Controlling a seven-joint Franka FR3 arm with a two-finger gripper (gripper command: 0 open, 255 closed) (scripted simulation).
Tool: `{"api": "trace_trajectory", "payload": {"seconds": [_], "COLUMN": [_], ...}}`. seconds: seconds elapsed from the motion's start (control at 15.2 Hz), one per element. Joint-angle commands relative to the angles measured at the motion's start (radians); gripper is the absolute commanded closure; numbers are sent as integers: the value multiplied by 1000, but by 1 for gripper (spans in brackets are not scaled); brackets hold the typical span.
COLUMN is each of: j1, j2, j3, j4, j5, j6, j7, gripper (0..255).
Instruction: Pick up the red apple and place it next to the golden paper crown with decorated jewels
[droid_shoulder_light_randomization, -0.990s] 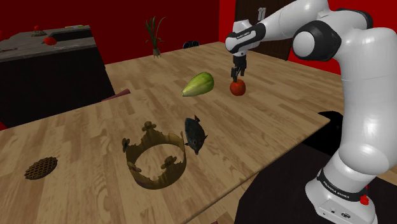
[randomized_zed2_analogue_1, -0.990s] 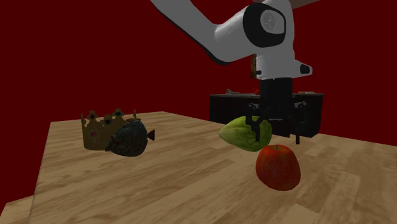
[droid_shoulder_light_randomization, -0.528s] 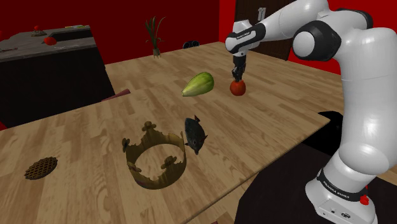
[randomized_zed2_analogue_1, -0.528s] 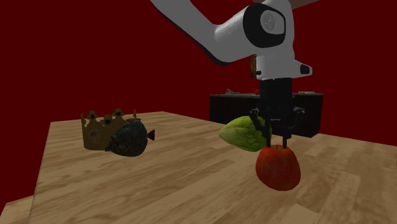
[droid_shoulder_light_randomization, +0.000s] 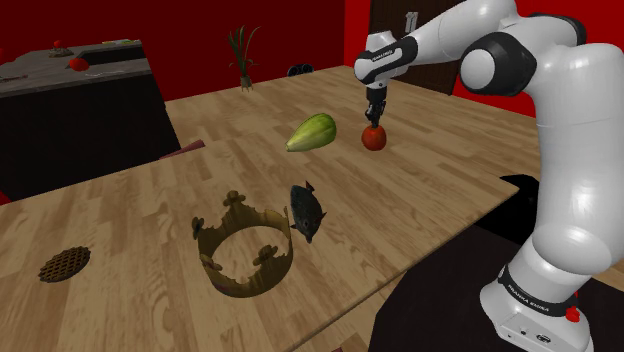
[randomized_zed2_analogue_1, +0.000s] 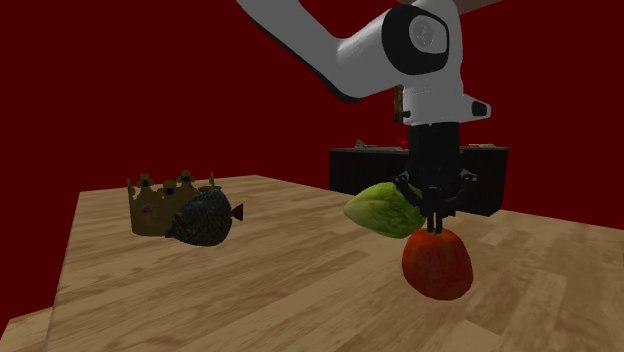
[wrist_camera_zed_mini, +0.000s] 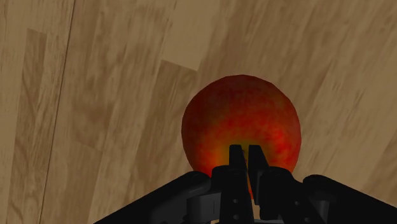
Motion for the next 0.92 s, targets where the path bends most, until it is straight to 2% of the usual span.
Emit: {"api": "trace_trajectory", "payload": {"seconds": [0.0,0.86], "j1": [0,-4], "j2": [-3,-29], "j3": [0,-6], "j4": [8,144], "j5": [-1,-7], "j6": [-12,-173], "j7": [0,-5], "gripper": [255,255]}}
